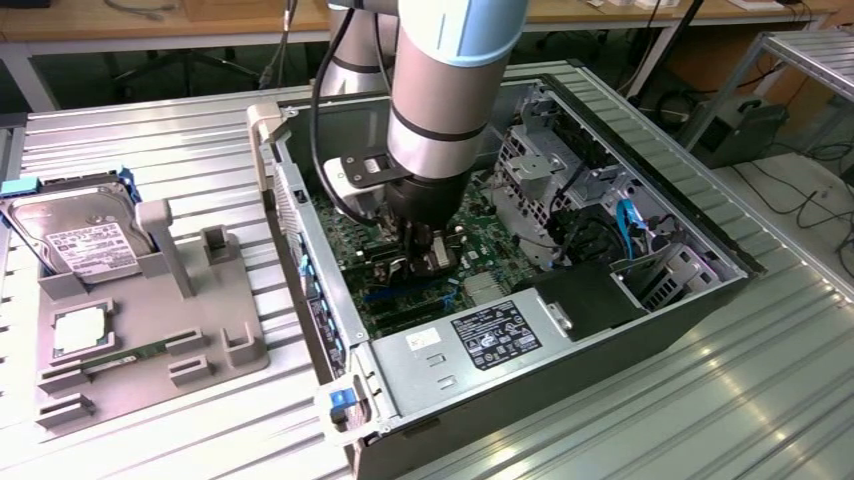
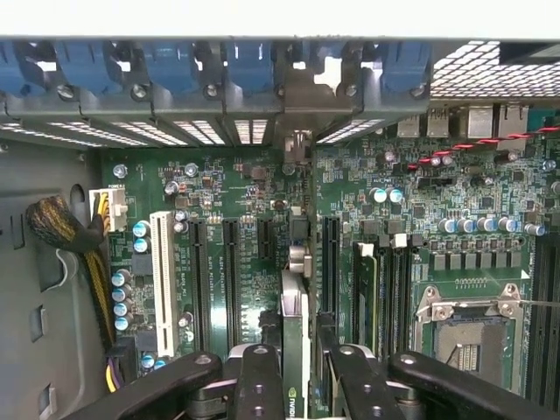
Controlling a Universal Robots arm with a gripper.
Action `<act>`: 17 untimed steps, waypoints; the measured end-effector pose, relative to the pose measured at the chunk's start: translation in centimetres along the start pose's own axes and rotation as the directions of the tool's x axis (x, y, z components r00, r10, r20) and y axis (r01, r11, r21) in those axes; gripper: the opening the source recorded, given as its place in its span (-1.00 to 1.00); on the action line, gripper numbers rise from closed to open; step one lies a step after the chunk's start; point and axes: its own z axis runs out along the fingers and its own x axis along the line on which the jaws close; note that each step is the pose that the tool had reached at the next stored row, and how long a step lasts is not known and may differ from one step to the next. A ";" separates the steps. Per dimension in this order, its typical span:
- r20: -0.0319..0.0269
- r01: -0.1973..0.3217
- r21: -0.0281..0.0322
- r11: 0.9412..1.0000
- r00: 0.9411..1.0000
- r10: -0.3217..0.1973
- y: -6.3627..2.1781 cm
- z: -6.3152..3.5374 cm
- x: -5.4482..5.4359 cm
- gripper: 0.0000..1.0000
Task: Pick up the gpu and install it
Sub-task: 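Insert the gpu into the slot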
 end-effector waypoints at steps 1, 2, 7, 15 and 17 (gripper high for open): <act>0.000 0.000 0.000 1.000 1.000 0.000 0.03 0.04 0.0 -0.48; 0.000 0.000 0.000 1.000 1.000 0.000 0.06 0.09 0.0 -0.48; 0.000 0.000 0.000 1.000 1.000 0.000 0.21 0.18 0.0 -0.48; 0.000 0.000 0.000 1.000 1.000 0.000 0.17 -0.91 -0.1 -0.33; 0.000 0.000 0.000 1.000 1.000 0.000 0.14 -1.84 -0.1 -0.33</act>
